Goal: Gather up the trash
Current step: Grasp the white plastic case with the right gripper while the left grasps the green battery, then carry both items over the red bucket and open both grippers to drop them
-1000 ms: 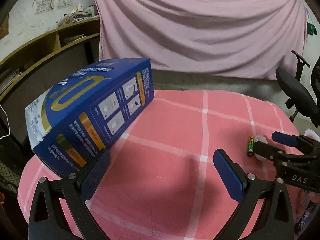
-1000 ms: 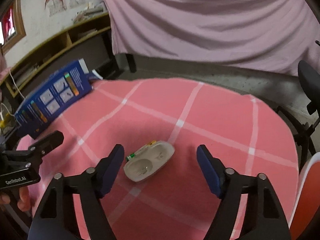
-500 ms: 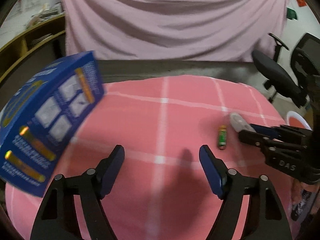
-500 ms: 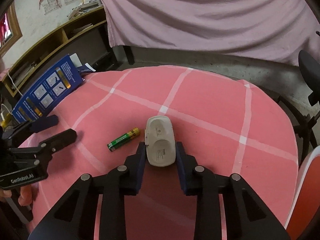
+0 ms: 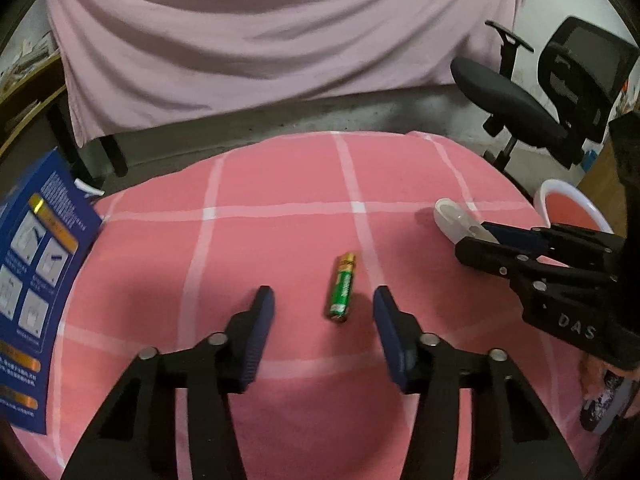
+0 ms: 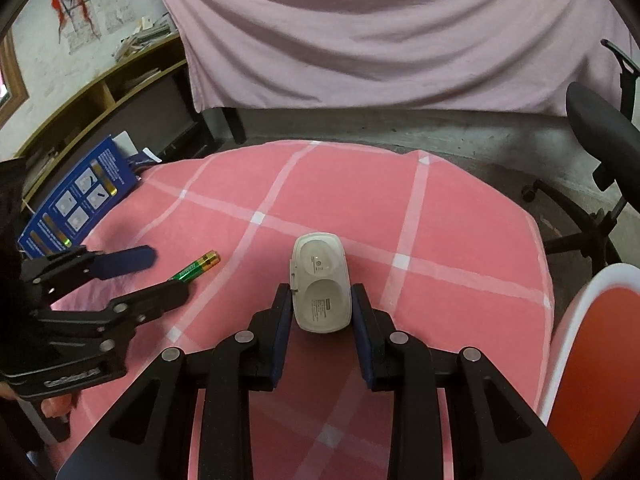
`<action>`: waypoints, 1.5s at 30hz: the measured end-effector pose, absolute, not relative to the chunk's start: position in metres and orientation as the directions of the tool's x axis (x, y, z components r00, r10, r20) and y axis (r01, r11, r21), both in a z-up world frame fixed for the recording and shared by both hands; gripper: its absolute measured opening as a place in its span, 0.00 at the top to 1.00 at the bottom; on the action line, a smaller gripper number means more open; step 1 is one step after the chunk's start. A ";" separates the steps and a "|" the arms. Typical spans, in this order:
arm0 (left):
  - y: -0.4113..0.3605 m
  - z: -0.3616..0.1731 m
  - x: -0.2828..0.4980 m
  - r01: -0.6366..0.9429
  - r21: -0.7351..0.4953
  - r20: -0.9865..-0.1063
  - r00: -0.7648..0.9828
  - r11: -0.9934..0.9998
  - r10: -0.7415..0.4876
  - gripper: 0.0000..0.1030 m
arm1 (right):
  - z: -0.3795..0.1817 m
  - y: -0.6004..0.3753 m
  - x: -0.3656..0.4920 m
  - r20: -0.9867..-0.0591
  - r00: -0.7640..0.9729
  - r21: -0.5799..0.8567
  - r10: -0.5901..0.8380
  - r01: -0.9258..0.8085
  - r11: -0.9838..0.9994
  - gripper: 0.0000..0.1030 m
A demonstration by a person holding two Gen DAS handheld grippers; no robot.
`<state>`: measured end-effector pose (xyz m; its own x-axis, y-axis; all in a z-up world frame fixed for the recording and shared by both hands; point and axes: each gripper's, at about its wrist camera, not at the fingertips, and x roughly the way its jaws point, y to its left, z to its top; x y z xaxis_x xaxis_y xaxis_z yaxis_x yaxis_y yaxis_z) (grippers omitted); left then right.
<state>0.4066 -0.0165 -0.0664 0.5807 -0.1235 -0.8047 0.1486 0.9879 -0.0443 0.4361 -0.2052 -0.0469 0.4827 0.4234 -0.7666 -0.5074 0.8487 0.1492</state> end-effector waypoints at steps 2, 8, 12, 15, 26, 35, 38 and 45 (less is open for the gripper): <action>-0.023 -0.068 0.411 0.153 -0.035 -0.815 0.568 0.988 -0.117 0.65 | -0.043 -0.207 0.433 -0.751 0.502 0.148 0.430 -0.506 0.850 0.74; -0.029 -0.071 0.412 0.145 -0.031 -0.827 0.552 0.989 -0.106 0.85 | -0.035 -0.213 0.425 -0.713 0.534 0.157 0.453 -0.508 0.847 0.74; -0.035 -0.070 0.409 0.139 -0.019 -0.829 0.551 0.990 -0.094 0.93 | -0.032 -0.218 0.423 -0.695 0.543 0.173 0.472 -0.510 0.842 0.74; -0.042 -0.067 0.407 0.130 -0.019 -0.822 0.562 0.991 -0.090 0.93 | -0.027 -0.225 0.418 -0.663 0.566 0.185 0.490 -0.511 0.840 0.74; -0.041 0.007 0.351 0.124 -0.237 -0.502 0.833 0.964 -0.231 0.93 | 0.019 -0.282 0.376 -0.353 0.763 0.165 0.541 -0.518 0.839 0.74; -0.091 0.063 0.318 0.237 -0.182 -0.278 0.919 0.954 -0.281 0.93 | 0.049 -0.353 0.336 -0.046 0.897 0.167 0.440 -0.427 0.888 0.74; -0.113 0.072 0.311 0.276 -0.136 -0.235 0.924 0.951 -0.302 0.93 | 0.055 -0.373 0.324 0.007 0.925 0.162 0.379 -0.375 0.913 0.74; -0.170 0.070 0.309 0.360 -0.057 -0.202 0.909 0.931 -0.364 0.93 | 0.058 -0.415 0.313 0.044 0.963 0.175 0.265 -0.269 0.947 0.74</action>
